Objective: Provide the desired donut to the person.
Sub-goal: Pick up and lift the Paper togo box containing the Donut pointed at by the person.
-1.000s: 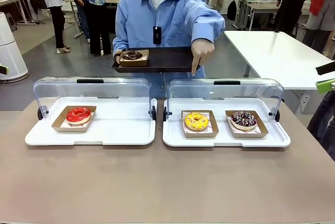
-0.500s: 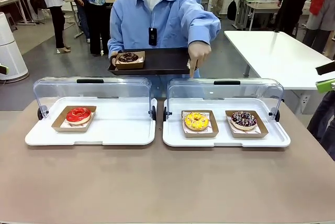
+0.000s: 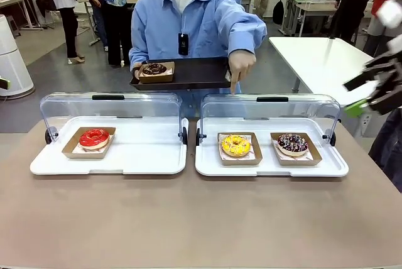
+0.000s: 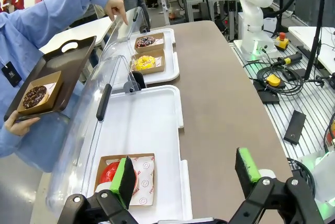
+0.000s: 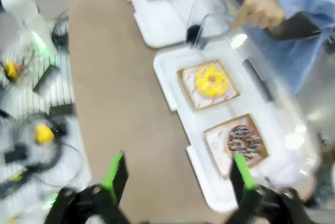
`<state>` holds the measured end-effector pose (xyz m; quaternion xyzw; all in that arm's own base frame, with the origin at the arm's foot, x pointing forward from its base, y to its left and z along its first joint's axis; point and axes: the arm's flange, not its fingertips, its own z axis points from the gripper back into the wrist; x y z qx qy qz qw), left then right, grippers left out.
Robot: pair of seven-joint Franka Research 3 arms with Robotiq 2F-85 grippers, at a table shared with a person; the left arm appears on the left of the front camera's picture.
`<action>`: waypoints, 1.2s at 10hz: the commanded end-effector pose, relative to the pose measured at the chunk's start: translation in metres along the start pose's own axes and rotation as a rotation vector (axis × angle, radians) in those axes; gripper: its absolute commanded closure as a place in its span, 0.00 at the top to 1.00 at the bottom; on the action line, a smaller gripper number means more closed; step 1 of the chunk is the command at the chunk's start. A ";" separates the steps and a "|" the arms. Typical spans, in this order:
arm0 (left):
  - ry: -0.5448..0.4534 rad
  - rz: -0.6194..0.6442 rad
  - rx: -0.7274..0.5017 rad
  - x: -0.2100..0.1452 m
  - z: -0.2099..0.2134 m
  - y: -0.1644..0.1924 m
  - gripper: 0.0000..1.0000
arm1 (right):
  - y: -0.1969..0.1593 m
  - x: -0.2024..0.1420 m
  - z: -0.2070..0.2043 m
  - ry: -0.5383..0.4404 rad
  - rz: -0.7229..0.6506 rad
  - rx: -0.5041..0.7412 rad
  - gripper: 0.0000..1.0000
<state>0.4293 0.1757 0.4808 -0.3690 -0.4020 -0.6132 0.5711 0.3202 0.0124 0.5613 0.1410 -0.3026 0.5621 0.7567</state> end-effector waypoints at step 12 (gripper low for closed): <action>-0.002 -0.001 -0.001 0.001 0.003 0.000 1.00 | -0.049 0.075 -0.213 0.517 0.118 0.044 1.00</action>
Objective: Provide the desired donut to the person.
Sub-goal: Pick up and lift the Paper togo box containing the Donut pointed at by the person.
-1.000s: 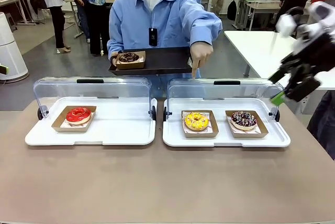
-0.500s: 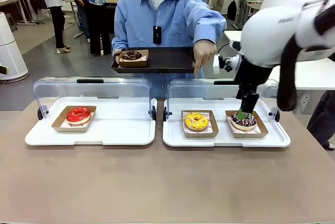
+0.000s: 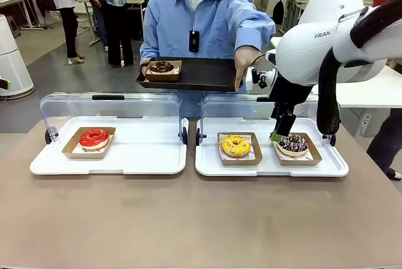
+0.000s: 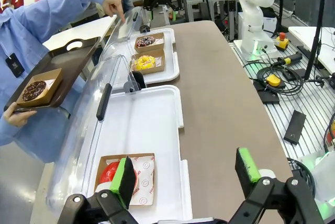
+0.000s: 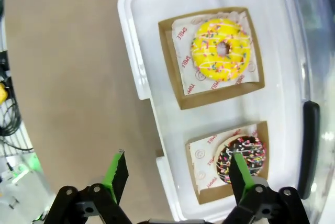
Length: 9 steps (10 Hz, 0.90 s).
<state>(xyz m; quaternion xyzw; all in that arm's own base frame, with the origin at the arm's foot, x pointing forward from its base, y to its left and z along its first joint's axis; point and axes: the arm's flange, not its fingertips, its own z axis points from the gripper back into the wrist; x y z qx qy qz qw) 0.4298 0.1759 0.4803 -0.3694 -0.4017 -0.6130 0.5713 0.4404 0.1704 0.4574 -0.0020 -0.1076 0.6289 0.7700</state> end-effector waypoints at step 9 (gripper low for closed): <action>-0.002 -0.002 0.000 0.001 0.003 0.000 1.00 | 0.004 0.034 -0.033 0.105 0.120 0.019 1.00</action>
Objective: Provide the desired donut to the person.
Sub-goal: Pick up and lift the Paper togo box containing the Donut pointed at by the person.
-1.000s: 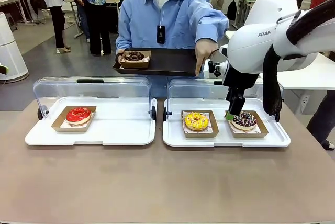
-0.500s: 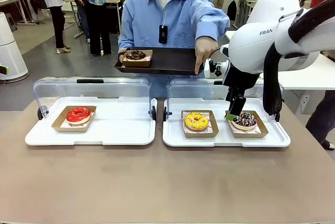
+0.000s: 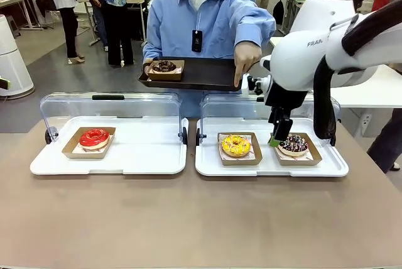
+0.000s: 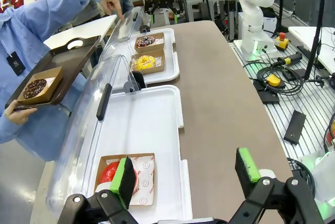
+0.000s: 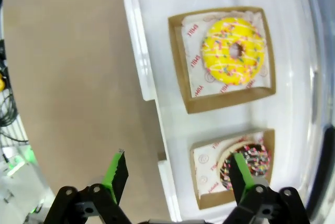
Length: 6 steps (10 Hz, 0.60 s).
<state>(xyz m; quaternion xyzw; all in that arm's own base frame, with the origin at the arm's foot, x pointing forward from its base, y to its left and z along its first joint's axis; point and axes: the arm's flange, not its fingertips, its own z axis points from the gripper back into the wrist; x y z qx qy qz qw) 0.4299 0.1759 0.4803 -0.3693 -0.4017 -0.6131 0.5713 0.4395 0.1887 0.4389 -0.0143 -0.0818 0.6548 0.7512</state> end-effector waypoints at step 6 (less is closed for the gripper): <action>-0.002 -0.002 0.000 0.001 0.003 0.000 1.00 | -0.022 0.045 -0.056 0.092 0.146 0.068 1.00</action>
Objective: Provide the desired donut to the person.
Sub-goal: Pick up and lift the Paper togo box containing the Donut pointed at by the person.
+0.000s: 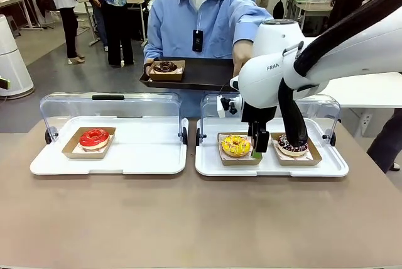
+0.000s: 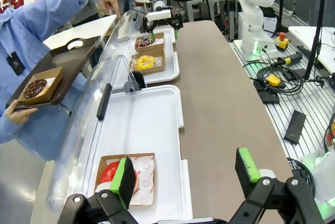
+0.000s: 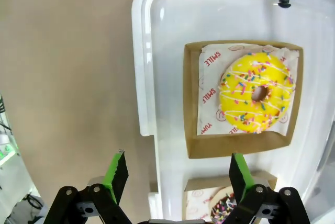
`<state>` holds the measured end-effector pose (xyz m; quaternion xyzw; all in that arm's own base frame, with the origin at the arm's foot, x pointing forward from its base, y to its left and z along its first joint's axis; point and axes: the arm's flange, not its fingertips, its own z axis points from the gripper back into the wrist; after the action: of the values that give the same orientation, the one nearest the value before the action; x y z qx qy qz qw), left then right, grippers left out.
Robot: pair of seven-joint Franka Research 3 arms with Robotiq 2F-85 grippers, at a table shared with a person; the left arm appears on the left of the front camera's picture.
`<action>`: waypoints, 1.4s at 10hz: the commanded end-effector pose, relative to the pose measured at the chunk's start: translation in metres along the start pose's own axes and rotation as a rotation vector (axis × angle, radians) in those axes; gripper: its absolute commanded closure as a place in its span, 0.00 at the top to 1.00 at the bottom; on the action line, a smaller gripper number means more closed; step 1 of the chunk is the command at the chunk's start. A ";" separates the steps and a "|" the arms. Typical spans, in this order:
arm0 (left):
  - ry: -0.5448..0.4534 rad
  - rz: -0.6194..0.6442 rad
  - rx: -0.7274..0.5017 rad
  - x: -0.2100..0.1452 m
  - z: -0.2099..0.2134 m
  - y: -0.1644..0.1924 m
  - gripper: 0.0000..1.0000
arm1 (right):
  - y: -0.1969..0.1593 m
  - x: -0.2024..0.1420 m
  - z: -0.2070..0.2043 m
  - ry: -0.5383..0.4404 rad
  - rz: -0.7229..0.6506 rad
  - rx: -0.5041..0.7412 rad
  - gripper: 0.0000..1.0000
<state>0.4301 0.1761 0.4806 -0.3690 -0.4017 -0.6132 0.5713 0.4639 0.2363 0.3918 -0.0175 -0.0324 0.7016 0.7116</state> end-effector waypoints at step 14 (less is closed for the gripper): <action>-0.002 -0.001 -0.001 0.001 0.002 -0.001 1.00 | -0.034 -0.004 -0.053 0.054 0.009 0.108 1.00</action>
<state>0.4301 0.1761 0.4807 -0.3689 -0.4018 -0.6133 0.5713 0.4956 0.2288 0.3395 0.0129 0.0094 0.7139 0.7000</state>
